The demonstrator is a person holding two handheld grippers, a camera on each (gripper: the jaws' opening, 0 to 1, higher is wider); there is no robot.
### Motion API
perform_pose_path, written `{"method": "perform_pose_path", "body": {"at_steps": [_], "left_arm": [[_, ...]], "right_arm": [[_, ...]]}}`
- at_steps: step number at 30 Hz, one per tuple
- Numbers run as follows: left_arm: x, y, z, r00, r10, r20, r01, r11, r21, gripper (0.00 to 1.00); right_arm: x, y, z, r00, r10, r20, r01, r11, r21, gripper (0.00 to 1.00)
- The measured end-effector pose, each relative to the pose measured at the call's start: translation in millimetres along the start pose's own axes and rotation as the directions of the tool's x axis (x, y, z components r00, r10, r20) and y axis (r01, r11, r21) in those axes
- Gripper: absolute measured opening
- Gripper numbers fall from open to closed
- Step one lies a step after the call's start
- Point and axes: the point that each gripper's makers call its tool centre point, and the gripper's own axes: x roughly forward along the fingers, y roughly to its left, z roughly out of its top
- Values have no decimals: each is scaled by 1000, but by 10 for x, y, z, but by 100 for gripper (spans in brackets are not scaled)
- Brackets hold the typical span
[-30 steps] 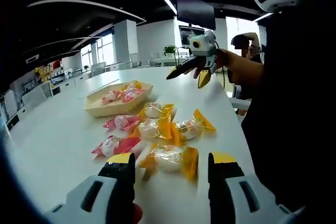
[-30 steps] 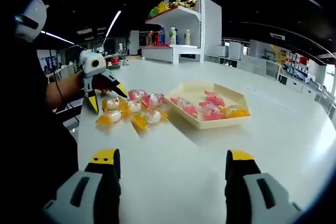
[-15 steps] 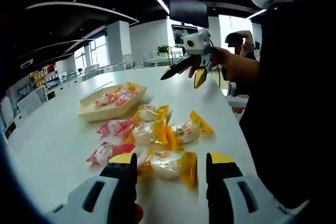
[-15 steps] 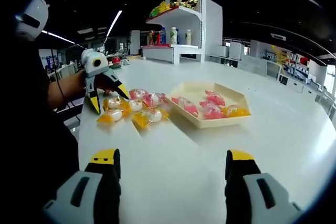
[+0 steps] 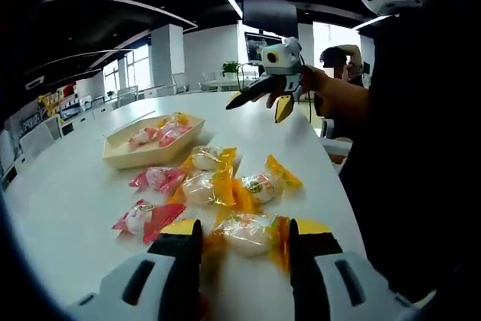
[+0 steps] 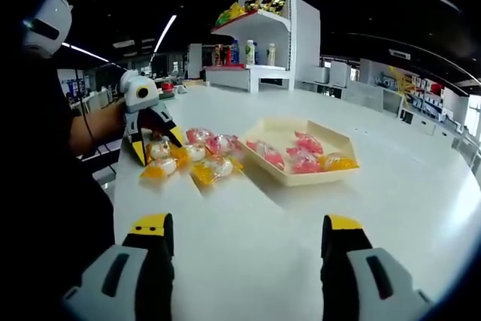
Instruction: Pick up the marshmallows scattered on the table and place them into the bowl on the table
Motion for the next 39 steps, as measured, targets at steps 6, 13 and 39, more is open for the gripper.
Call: {"method": "perform_pose_path", "body": {"at_steps": [6,13,39], "left_arm": [[-1,-2,0,1000,1,4,-1,1000,-2,46],[-1,19,-9,1000,9,-5,-9,1000,-16,32],[5,12,-4,1000,2,6,-2,1000,-14,31]], "right_arm": [[4,-8,7,1000,-1,2,1,1000,3,80],[1,-35,10,1000,-4,-1,4,1000,6,79],[12,-34,7,1000,-4,-3,4,1000,8,78]]}}
